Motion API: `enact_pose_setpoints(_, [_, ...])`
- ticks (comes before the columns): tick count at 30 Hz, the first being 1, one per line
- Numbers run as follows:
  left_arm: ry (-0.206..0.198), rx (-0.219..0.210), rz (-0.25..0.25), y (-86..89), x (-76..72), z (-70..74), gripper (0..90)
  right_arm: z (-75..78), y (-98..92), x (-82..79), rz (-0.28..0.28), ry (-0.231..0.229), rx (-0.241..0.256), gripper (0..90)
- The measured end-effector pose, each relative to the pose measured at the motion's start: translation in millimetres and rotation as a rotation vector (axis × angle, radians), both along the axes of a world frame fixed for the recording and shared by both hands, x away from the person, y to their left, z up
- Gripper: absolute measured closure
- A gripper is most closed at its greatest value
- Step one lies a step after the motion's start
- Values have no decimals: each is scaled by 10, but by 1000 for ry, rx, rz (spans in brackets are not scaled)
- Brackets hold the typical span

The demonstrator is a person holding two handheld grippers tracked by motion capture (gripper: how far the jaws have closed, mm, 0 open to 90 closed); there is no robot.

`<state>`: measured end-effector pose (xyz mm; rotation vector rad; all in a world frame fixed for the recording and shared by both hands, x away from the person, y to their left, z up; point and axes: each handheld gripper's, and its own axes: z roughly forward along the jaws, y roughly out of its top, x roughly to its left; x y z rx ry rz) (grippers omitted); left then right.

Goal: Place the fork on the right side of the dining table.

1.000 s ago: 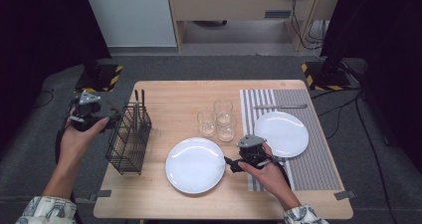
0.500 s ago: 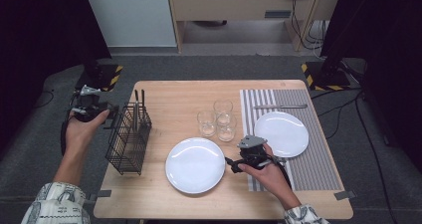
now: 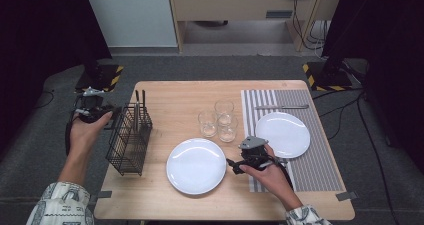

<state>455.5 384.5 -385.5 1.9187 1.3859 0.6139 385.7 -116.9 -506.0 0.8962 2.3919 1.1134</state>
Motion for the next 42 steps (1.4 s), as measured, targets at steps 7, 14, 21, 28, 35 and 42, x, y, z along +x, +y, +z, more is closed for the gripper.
enact_pose_setpoints(7, [4, -13, 1, -26, 17, -63, 719, 7, -10, -1, -1, 3, 4, 87])
enact_pose_setpoints(14, [0, -21, 14, -12, 29, -98, 744, 0, -12, 3, 1, 7, 0, 87])
enact_pose_setpoints(21, [-20, -49, 13, 5, 30, -144, 775, -2, -5, -1, 4, 8, -1, 87])
enact_pose_setpoints(28, [-39, -91, 17, 17, 19, -155, 815, -1, -18, 4, 1, 8, 1, 88])
enact_pose_setpoints(35, [-48, -141, -28, 39, -15, -101, 865, -8, -22, 7, -3, 10, 0, 88])
enact_pose_setpoints(42, [-84, -122, -59, 40, -75, 49, 866, -5, -30, 11, -6, 7, 0, 88])
